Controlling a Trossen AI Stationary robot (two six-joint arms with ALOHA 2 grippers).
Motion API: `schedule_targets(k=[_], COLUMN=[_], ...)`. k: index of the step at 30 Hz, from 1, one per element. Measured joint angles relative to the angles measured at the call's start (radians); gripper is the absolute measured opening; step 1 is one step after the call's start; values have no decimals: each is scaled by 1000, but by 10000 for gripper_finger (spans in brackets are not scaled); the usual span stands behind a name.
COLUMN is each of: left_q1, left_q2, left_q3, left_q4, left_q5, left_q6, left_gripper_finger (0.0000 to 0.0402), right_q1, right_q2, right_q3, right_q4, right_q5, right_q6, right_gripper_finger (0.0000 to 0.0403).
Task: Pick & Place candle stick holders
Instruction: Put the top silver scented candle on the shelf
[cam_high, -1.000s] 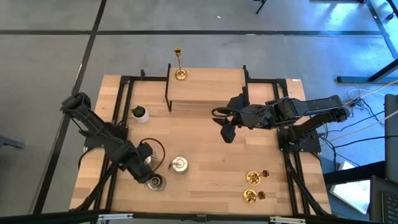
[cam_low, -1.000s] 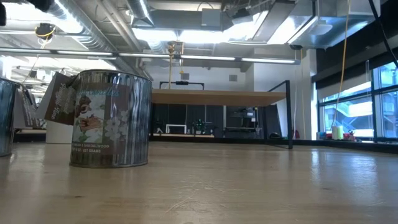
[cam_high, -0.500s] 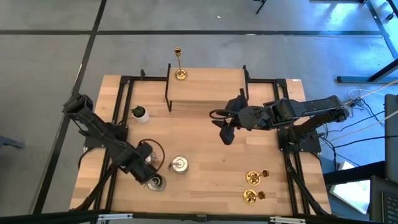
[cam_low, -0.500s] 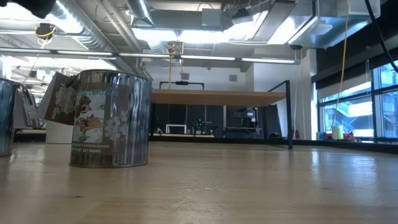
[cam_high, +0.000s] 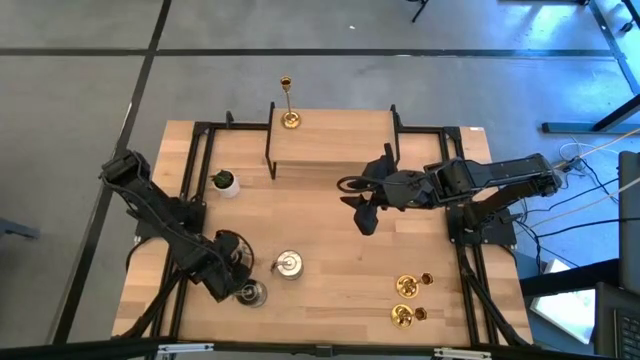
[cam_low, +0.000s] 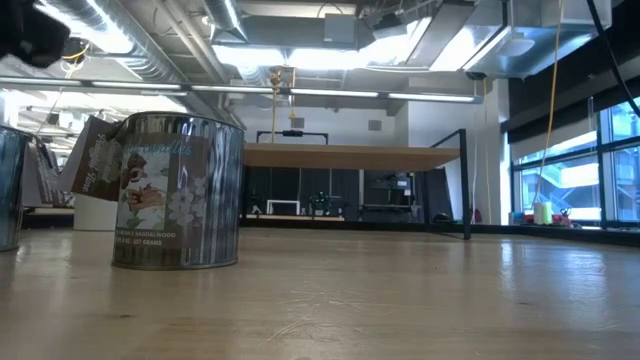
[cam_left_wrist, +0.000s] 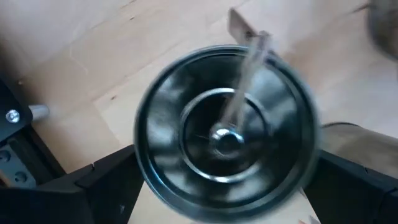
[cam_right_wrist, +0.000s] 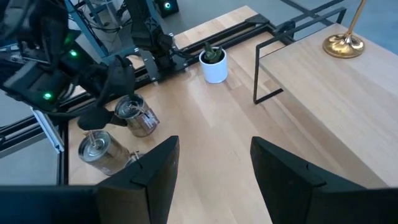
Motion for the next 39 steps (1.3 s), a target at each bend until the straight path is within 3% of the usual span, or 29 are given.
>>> schedule_targets(k=[12, 17, 23, 32, 39], left_q1=[72, 114, 132, 137, 151], left_q2=[0, 0, 0, 12, 63], left_q3=[-94, -94, -97, -97, -94], left_q4=[113, 114, 116, 122, 177], left_q5=[5, 63, 121, 120, 157], left_q6=[132, 221, 235, 235, 275], left_gripper_finger=[384, 384, 384, 383, 361], right_q1=[-1, -2, -2, -2, -2], right_q2=[0, 0, 0, 0, 0], right_q3=[0, 0, 0, 0, 0], right_q4=[2, 3, 3, 7, 35], right_q5=[0, 1, 9, 12, 12], right_q6=[0, 0, 0, 0, -1], right_gripper_finger=[204, 204, 204, 204, 204])
